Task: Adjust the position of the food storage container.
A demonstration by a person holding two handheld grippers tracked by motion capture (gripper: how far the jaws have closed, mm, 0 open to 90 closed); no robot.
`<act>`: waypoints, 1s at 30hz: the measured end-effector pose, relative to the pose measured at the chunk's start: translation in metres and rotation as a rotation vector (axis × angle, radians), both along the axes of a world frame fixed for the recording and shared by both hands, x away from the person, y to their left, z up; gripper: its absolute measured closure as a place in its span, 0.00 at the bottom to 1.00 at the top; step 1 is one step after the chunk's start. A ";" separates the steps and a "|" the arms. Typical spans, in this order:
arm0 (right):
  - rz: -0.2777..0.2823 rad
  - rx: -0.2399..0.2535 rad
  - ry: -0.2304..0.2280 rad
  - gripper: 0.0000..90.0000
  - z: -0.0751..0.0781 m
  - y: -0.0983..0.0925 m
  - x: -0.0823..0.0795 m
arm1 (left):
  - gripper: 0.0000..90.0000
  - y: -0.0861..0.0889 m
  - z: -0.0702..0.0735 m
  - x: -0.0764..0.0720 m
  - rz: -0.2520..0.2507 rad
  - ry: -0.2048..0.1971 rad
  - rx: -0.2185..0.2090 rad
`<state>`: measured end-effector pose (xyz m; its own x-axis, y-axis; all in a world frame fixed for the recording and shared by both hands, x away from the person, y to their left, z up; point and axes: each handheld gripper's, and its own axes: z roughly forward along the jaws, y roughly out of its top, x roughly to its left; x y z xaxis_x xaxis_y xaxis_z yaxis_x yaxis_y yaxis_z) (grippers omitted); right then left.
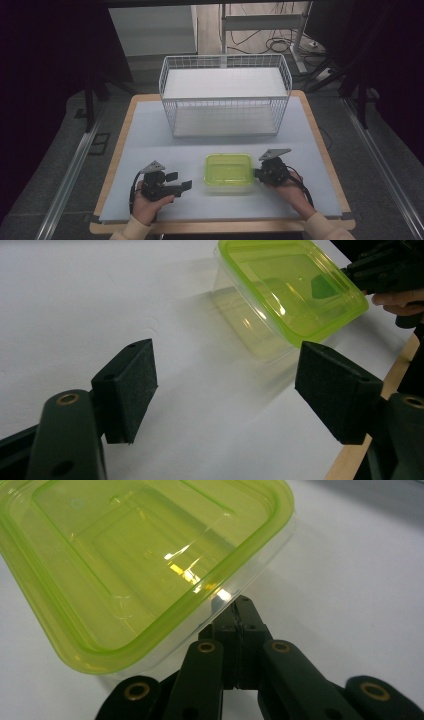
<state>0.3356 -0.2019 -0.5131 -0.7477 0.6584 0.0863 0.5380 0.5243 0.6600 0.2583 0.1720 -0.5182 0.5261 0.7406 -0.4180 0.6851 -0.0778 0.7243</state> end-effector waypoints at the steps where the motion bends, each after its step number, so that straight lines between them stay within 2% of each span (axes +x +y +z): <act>1: 0.000 0.000 0.000 1.00 0.000 0.000 0.000 | 0.27 0.000 0.000 0.000 0.000 -0.001 0.002; 7: 0.010 0.002 0.002 1.00 0.000 0.004 0.000 | 0.27 0.001 0.000 0.001 0.000 -0.001 -0.001; 11: -0.004 0.015 -0.003 1.00 0.002 -0.001 0.001 | 0.27 0.002 -0.002 0.003 0.002 0.003 -0.004; 12: -0.016 0.037 -0.006 1.00 0.006 -0.009 0.001 | 0.27 0.003 -0.003 0.004 0.004 0.007 -0.008; 17: -0.044 0.071 -0.012 1.00 0.012 -0.027 -0.003 | 0.27 0.004 -0.002 0.004 0.011 0.001 -0.006; 23: -0.072 0.086 -0.022 1.00 0.016 -0.043 -0.010 | 0.27 0.001 0.002 0.005 0.014 -0.009 -0.005; 27: -0.095 0.106 -0.024 1.00 0.018 -0.061 -0.021 | 0.27 -0.001 0.004 0.006 0.016 -0.011 -0.004; 30: -0.101 0.111 -0.026 1.00 0.020 -0.065 -0.023 | 0.27 -0.002 0.005 0.007 0.014 -0.013 -0.003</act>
